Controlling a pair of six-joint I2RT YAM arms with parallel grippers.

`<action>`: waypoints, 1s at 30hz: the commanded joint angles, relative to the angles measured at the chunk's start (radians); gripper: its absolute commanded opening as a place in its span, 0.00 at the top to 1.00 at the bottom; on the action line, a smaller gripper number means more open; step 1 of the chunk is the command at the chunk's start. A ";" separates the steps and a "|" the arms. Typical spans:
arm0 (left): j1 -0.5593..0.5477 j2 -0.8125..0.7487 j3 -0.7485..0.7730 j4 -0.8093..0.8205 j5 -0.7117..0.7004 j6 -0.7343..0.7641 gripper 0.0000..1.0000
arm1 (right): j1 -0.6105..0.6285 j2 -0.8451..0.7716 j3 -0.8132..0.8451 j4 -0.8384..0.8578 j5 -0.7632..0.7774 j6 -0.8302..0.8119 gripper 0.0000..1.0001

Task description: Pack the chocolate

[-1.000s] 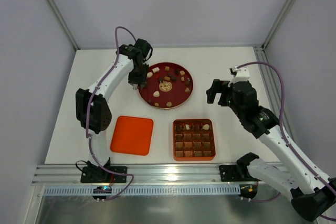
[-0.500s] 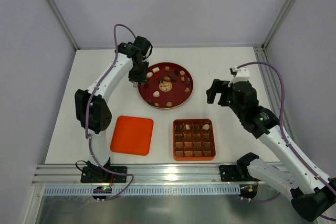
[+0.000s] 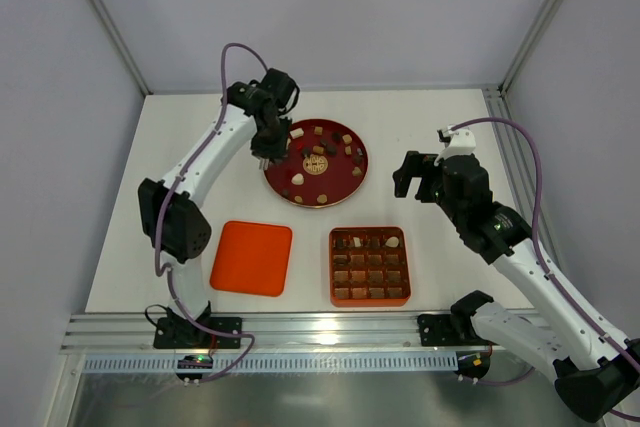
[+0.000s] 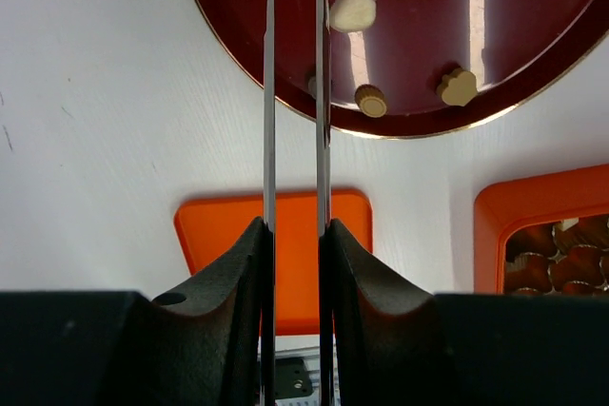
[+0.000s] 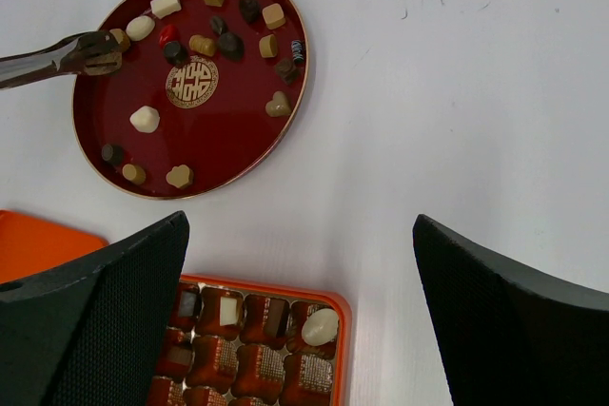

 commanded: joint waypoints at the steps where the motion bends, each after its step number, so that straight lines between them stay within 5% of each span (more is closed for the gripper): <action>1: -0.038 -0.077 0.027 -0.024 -0.004 -0.022 0.76 | 0.001 0.000 0.002 0.033 0.019 -0.015 0.00; 30: -0.625 -0.344 -0.199 -0.047 0.027 -0.269 0.74 | 0.001 0.022 0.060 0.004 0.083 -0.018 0.00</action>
